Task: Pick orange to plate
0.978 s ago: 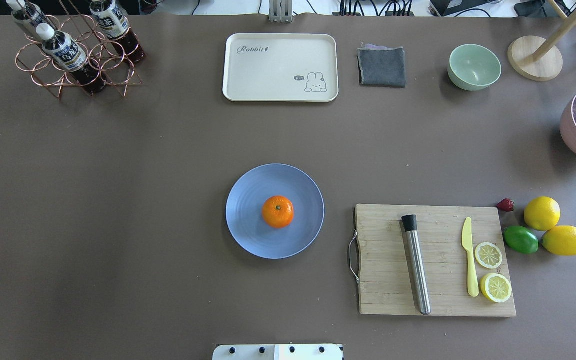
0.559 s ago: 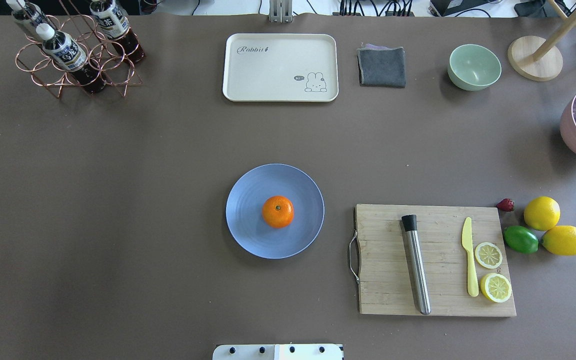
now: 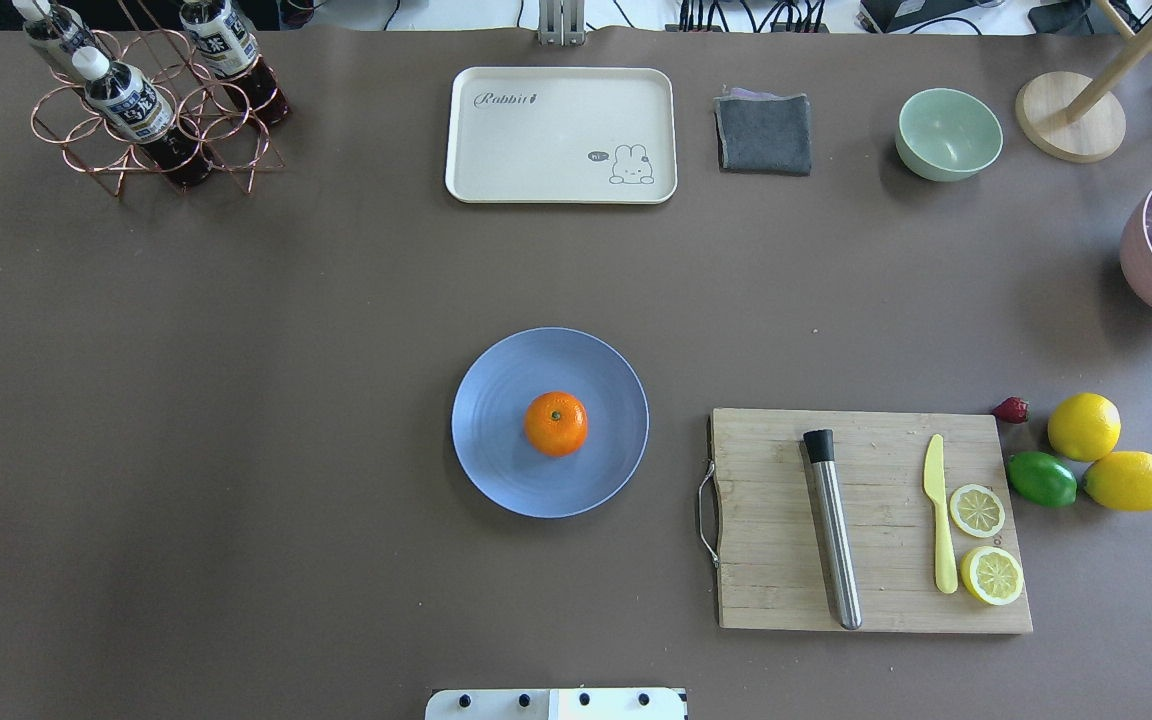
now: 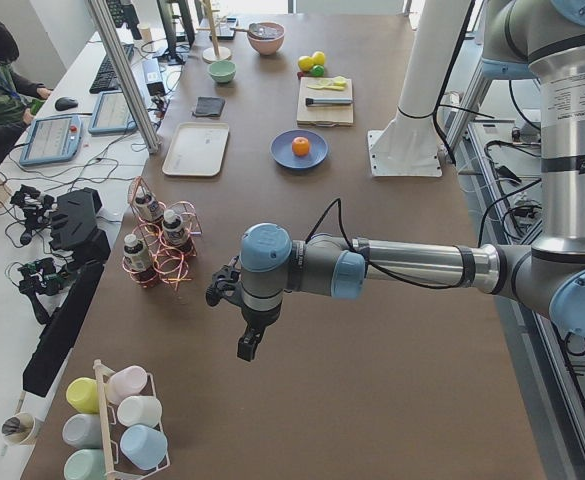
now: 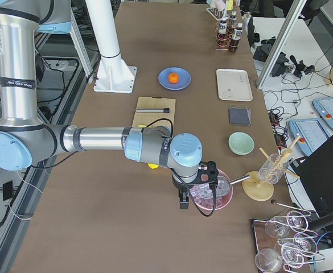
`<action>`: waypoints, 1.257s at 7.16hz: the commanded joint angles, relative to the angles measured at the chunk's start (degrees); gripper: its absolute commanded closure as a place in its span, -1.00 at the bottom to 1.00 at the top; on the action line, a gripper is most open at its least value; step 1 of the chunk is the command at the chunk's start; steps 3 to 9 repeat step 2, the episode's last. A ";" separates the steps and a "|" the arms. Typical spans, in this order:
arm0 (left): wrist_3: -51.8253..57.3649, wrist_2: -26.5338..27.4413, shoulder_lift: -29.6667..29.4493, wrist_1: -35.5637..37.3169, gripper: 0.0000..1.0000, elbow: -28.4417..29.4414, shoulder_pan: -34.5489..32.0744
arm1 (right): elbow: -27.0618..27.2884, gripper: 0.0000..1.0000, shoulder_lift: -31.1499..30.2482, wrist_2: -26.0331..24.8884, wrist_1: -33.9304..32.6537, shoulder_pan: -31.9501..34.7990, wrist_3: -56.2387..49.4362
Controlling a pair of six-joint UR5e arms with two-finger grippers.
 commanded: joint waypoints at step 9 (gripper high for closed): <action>0.00 0.00 0.13 0.04 -0.96 0.05 0.00 | 0.07 -1.00 0.00 0.51 0.00 0.00 -0.21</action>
